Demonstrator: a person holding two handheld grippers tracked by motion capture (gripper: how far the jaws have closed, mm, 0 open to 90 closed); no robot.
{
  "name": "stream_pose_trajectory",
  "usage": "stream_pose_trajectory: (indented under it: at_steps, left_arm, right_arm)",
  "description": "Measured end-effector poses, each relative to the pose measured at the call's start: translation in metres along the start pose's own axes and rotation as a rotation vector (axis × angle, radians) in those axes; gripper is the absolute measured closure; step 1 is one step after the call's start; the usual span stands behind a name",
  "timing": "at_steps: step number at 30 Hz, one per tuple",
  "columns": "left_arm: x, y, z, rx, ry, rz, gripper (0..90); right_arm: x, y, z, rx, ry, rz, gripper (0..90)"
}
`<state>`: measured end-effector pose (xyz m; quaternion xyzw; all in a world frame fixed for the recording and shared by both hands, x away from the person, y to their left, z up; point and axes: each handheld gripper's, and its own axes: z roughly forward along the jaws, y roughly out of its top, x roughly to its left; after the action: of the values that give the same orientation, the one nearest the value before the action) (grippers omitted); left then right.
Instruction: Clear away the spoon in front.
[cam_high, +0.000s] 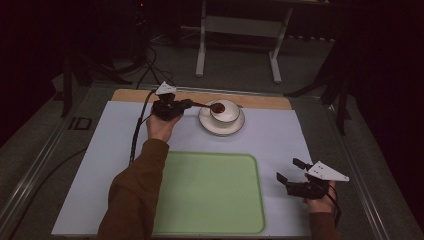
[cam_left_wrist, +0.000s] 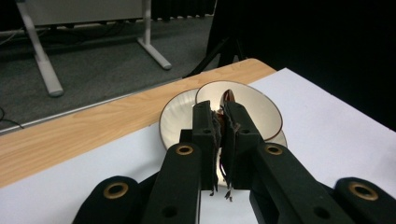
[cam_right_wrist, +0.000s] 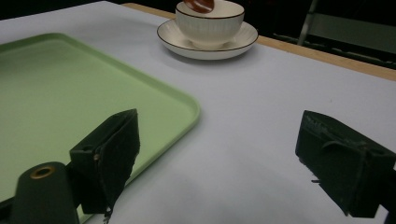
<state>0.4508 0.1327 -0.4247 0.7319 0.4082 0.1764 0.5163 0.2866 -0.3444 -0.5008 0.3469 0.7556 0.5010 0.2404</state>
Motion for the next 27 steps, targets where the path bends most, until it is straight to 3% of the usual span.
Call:
stream_pose_trajectory:
  at_steps: [3,10,16,20,27]
  left_arm:
    - [0.005,-0.002,-0.012,-0.03,-0.004,-0.026,84.3]
    - [0.012,-0.003,-0.034,-0.045,0.016,-0.023,84.3]
    - [0.015,-0.003,-0.052,-0.052,0.026,-0.007,84.3]
    - [0.012,-0.003,-0.063,-0.035,0.035,0.031,84.2]
    - [0.012,-0.01,-0.076,-0.019,0.035,0.053,84.3]
  right_arm:
    - [0.0,0.0,0.0,0.001,0.001,-0.001,13.4]
    - [0.0,0.0,0.001,0.002,0.001,-0.001,13.4]
    - [0.0,0.0,0.0,0.001,0.0,0.0,13.4]
    - [0.0,0.0,0.001,0.003,0.001,0.0,13.4]
    - [0.001,0.0,0.001,0.003,0.002,0.0,13.4]
